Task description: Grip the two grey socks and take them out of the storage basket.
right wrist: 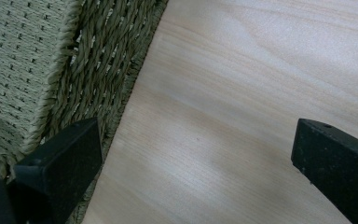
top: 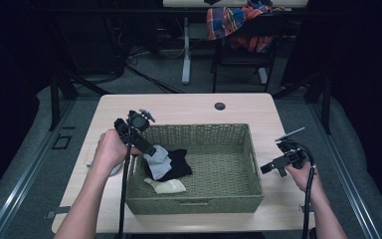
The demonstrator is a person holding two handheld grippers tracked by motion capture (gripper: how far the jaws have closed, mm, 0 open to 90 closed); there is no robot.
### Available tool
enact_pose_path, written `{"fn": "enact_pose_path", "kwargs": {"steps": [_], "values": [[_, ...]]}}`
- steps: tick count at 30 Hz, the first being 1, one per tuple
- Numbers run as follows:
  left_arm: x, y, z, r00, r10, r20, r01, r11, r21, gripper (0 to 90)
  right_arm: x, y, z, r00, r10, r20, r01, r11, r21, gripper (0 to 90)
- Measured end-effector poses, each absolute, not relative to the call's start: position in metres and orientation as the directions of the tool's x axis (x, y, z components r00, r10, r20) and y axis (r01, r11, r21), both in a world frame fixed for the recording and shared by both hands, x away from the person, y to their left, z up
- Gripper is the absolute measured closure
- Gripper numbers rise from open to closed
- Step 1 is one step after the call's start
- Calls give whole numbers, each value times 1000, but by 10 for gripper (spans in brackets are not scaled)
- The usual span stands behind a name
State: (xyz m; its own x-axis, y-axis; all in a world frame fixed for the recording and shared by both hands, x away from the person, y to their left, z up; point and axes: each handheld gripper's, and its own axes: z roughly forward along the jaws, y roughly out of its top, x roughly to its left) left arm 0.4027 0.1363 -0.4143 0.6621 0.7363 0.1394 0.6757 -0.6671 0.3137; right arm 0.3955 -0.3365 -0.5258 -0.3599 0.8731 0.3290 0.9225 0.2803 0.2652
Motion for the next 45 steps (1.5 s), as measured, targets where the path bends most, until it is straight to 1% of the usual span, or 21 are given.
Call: {"fn": "enact_pose_path", "kwargs": {"steps": [3, 4, 6, 8, 13, 14, 16, 21, 25, 27, 28, 31, 32, 34, 35, 36, 40, 45], "values": [[405, 132, -420, 673, 727, 137, 672, -679, 296, 17, 396, -336, -525, -364, 872, 328, 921, 285, 264, 15], [407, 128, -426, 681, 721, 129, 670, -684, 287, 22, 395, -335, -527, -349, 874, 337, 924, 261, 280, 15], [410, 125, -432, 685, 718, 122, 672, -688, 273, 28, 396, -337, -525, -369, 870, 327, 920, 294, 259, 15], [413, 122, -439, 691, 714, 117, 674, -694, 255, 36, 396, -337, -525, -365, 872, 326, 921, 288, 261, 15], [417, 116, -449, 700, 706, 105, 672, -701, 239, 119, 395, -336, -527, -353, 876, 329, 924, 272, 269, 15], [418, 113, -454, 708, 699, 101, 670, -710, 218, 153, 395, -336, -527, -353, 876, 329, 924, 271, 270, 15], [419, 109, -459, 715, 691, 108, 666, -720, 195, 171, 395, -336, -526, -352, 877, 326, 924, 271, 270, 15], [420, 103, -469, 731, 676, 96, 660, -735, 156, 282, 395, -336, -526, -353, 877, 327, 924, 273, 268, 15], [422, 97, -480, 745, 660, 97, 651, -751, 104, 360, 395, -336, -527, -354, 876, 328, 924, 273, 268, 15], [423, 95, -483, 748, 656, 97, 650, -755, 93, 427, 395, -336, -526, -352, 878, 326, 924, 271, 269, 15], [422, 92, -488, 760, 643, 101, 640, -766, 62, 437, 395, -336, -527, -352, 877, 326, 924, 271, 270, 15], [422, 89, -493, 767, 631, 117, 630, -775, 44, 541, 395, -336, -527, -354, 876, 328, 924, 272, 270, 15], [422, 88, -495, 773, 622, 123, 623, -781, 39, 605, 395, -336, -527, -354, 876, 328, 924, 272, 270, 15], [422, 90, -496, 768, 628, 126, 627, -777, 49, 703, 395, -336, -526, -354, 876, 327, 924, 273, 268, 15], [422, 90, -496, 768, 628, 126, 627, -777, 49, 748, 395, -336, -527, -353, 877, 326, 924, 271, 270, 15], [421, 91, -494, 768, 629, 122, 628, -777, 52, 775, 395, -336, -526, -353, 877, 326, 924, 271, 270, 15], [418, 94, -487, 768, 629, 121, 624, -777, 81, 842, 395, -336, -526, -354, 876, 327, 924, 274, 268, 15], [415, 96, -479, 768, 632, 106, 623, -775, 109, 848, 395, -336, -526, -352, 877, 325, 924, 271, 270, 15]]}}
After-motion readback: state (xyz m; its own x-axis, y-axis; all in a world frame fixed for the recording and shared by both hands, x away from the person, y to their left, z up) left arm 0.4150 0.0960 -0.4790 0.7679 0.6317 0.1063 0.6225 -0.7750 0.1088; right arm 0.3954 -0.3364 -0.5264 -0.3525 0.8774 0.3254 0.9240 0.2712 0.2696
